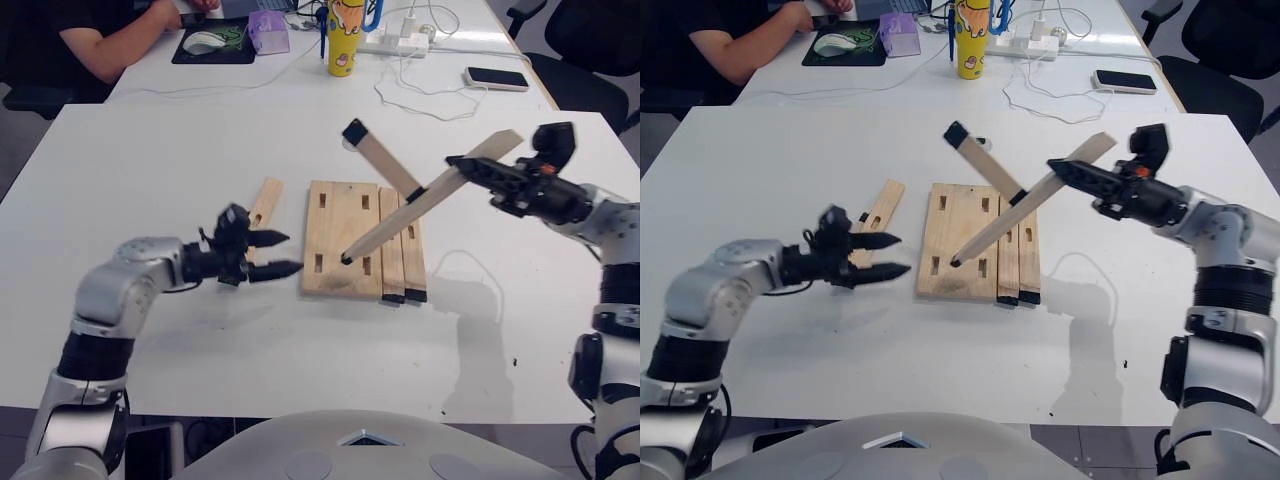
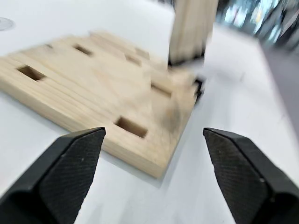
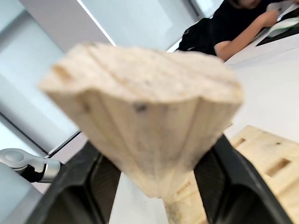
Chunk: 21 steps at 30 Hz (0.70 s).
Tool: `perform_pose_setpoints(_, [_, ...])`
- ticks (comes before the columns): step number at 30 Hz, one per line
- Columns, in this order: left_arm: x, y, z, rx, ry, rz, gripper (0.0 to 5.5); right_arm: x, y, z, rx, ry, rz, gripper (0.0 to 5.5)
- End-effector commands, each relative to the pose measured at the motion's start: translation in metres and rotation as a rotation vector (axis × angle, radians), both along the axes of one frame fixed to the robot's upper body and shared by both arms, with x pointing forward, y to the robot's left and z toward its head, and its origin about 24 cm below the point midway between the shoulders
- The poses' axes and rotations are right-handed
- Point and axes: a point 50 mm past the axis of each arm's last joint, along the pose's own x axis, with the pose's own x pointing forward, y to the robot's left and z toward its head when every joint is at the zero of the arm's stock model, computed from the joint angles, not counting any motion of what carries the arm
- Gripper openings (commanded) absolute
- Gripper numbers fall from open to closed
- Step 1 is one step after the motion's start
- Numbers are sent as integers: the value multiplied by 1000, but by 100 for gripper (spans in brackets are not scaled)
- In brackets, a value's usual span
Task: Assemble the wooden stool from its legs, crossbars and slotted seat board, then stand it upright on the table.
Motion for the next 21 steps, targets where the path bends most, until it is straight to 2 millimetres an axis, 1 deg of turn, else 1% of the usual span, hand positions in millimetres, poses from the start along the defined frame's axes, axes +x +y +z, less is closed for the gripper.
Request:
perform_pose_setpoints(1, [-9, -43, -4, 101, -298, -234, 389, 8, -27, 30, -33, -87, -95, 206])
perform_pose_setpoints(2, [-6, -48, -9, 154, -375, -281, 389, 12, -30, 32, -32, -99, -118, 206])
perform_pose_setpoints(5, [5, -56, -13, 208, -532, -335, 389, 19, -28, 31, -16, -103, -118, 206])
perform_pose_setpoints(8, [11, -62, -22, 257, -602, -384, 389, 20, -25, 24, 1, -90, -98, 206])
perform_pose_setpoints(12, [11, -73, -36, 252, -585, -424, 389, 21, -18, 17, 22, -79, -70, 206])
perform_pose_setpoints(15, [10, -79, -42, 240, -572, -421, 389, 21, -15, 14, 26, -72, -61, 206])
perform_pose_setpoints(18, [15, -84, -44, 249, -577, -405, 389, 21, -14, 12, 26, -68, -58, 206])
perform_pose_setpoints(21, [24, -81, -49, 317, -563, -340, 389, 20, -13, 11, 19, -68, -53, 206])
